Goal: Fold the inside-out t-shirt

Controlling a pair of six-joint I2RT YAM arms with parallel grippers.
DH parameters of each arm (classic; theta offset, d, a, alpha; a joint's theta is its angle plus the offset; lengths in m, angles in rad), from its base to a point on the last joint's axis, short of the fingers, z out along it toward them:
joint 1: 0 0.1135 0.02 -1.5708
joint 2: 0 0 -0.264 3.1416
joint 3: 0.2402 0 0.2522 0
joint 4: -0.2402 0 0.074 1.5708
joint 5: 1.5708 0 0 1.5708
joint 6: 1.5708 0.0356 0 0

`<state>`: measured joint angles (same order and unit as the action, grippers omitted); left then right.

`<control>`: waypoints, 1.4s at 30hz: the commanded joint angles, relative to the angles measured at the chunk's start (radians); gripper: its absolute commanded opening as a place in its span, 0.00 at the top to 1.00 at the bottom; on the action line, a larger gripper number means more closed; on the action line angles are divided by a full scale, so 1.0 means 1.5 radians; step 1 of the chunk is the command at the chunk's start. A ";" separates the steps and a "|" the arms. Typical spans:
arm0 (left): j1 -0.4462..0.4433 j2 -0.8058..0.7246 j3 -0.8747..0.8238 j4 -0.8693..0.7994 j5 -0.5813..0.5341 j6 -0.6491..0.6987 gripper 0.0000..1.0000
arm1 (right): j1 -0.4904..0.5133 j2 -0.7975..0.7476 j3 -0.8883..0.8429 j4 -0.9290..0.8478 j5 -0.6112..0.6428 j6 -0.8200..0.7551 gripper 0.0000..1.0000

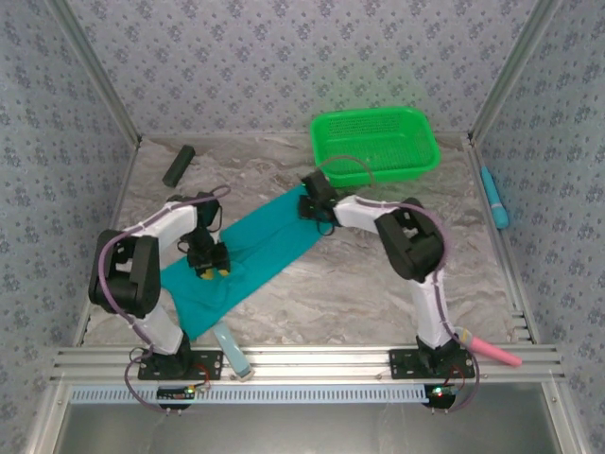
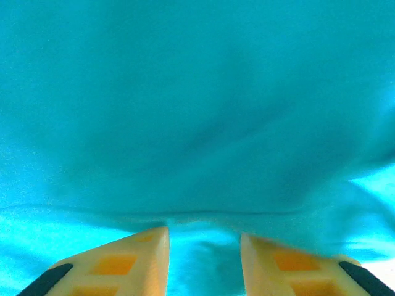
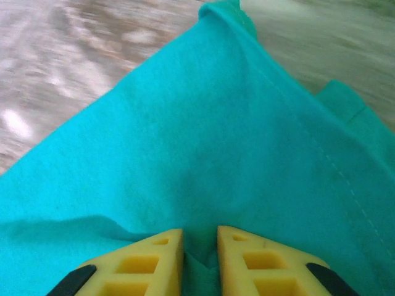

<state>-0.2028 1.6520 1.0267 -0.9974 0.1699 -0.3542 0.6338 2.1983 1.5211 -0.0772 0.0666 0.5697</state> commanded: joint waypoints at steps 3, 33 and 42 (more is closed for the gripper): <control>0.013 0.006 -0.006 0.042 0.049 -0.011 0.65 | 0.031 0.125 0.252 -0.132 0.012 -0.043 0.61; 0.086 -0.108 0.031 -0.054 0.016 0.020 0.61 | 0.044 0.289 0.499 -0.252 -0.043 -0.034 0.75; 0.083 -0.045 -0.063 0.065 0.061 -0.037 0.64 | -0.004 0.324 0.726 -0.317 -0.197 -0.037 0.58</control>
<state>-0.0784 1.5349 0.9749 -0.9657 0.2276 -0.3691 0.6178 2.7697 2.6011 -0.4839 -0.1238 0.5453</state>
